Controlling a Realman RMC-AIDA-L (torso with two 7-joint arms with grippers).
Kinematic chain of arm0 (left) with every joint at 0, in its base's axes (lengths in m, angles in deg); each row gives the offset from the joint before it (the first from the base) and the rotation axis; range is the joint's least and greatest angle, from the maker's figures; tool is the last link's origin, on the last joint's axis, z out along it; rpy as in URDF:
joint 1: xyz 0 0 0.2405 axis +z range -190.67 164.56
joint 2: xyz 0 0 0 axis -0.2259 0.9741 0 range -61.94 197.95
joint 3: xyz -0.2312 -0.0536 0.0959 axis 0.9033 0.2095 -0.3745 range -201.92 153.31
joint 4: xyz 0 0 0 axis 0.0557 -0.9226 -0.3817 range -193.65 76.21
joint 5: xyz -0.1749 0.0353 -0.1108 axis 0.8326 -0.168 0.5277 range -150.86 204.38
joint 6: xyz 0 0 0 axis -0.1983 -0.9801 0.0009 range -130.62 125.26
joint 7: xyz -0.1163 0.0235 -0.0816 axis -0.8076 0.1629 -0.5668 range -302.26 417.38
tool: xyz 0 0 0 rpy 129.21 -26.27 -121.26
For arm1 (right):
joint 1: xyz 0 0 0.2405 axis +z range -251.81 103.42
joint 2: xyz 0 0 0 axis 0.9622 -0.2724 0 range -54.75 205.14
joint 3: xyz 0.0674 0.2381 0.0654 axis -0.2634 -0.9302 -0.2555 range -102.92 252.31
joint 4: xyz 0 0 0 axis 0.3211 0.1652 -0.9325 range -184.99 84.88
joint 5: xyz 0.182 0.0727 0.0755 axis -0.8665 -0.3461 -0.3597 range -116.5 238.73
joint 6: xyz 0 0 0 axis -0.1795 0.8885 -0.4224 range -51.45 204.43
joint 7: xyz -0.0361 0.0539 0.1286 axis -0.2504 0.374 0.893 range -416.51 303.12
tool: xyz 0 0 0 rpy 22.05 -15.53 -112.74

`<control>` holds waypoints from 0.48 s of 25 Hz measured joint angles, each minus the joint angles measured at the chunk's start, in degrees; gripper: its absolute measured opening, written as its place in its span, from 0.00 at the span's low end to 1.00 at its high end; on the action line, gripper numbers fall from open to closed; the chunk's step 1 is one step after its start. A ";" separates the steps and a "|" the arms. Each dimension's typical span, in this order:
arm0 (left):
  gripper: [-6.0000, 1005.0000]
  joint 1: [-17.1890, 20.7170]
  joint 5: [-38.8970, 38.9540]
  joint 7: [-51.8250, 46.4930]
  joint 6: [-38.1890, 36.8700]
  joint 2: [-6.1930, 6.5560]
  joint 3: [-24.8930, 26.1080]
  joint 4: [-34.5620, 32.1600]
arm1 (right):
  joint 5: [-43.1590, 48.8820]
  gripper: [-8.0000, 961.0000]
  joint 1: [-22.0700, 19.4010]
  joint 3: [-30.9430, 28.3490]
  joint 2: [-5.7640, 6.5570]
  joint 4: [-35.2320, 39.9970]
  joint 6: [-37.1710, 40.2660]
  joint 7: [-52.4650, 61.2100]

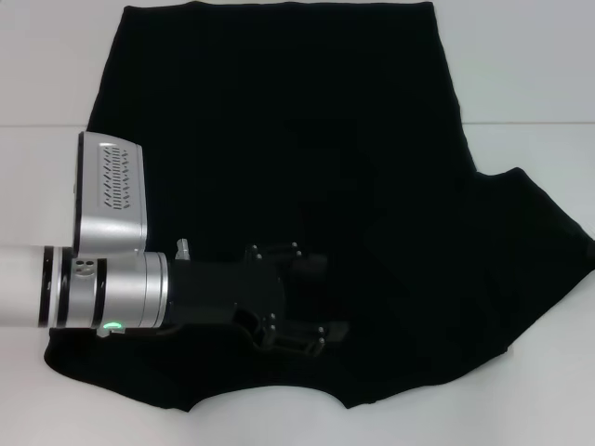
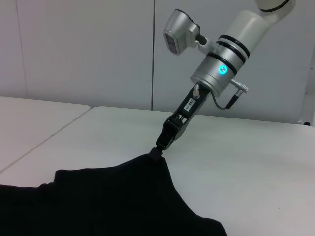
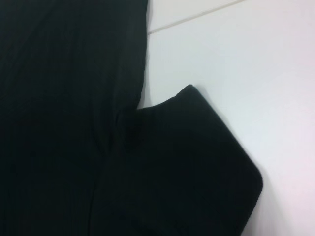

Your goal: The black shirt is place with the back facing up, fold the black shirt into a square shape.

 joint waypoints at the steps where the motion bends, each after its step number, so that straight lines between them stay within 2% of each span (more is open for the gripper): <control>1: 0.90 0.01 0.00 -0.03 0.00 -0.03 0.00 0.03 | 0.00 0.03 0.01 0.00 0.03 0.07 0.00 0.00; 7: 0.90 0.16 0.00 -0.04 0.02 -0.07 0.00 0.12 | 0.01 0.04 0.67 0.00 0.08 0.18 -0.03 -0.15; 12: 0.90 0.19 0.03 -0.11 0.38 -0.08 0.01 0.18 | -0.25 0.05 2.76 0.26 -0.77 0.28 -0.06 -0.80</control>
